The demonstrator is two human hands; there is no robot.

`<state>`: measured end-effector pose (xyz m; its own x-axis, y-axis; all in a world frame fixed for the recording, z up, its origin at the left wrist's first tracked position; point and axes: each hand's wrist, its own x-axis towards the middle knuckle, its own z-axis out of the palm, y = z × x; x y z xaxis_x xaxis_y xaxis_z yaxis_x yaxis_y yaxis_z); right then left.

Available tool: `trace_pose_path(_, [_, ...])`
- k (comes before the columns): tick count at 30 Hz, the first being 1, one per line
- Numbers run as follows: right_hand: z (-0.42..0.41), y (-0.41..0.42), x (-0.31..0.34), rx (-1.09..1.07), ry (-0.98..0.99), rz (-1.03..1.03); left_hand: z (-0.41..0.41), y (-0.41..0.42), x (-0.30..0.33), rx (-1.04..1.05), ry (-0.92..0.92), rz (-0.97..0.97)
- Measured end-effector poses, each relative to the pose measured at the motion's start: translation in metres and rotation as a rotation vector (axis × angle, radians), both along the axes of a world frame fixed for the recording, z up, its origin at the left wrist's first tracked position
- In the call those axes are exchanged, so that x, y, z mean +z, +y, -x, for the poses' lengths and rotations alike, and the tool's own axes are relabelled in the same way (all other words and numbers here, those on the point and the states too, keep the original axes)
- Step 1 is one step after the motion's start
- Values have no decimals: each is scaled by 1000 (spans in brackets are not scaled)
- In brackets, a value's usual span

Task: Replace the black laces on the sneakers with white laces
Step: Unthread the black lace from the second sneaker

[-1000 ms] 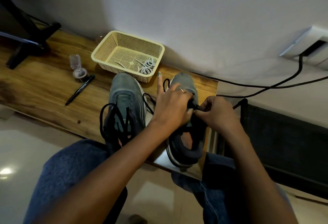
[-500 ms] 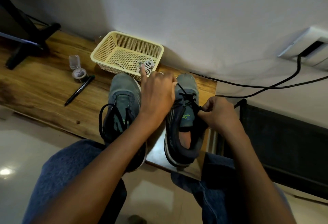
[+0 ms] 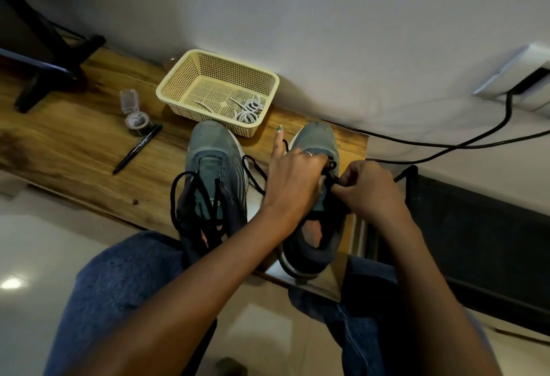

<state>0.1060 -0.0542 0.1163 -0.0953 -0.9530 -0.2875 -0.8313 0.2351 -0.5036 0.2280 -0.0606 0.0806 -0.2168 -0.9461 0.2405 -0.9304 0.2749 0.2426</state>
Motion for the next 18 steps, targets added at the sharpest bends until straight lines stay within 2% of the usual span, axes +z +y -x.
trace_pose_path(3, [1, 0, 1, -1, -4, -30, 2, 0, -2, 25, -2, 40])
trace_pose_path(6, [5, -1, 2, -25, 0, -48, -9, -8, 6, 133, 99, 100])
trace_pose_path(8, [6, -1, 3, -38, -17, -52, -22, -15, 16, 232, 133, 78])
trace_pose_path(10, [4, -1, 3, -29, -24, -52, -29, -15, 19, 272, 85, 24])
trace_pose_path(13, [1, -2, 3, -15, -10, -45, -23, -9, 14, 194, 33, -41])
trace_pose_path(18, [-1, -2, 3, 5, 37, -31, -6, -2, 6, -71, -65, -80])
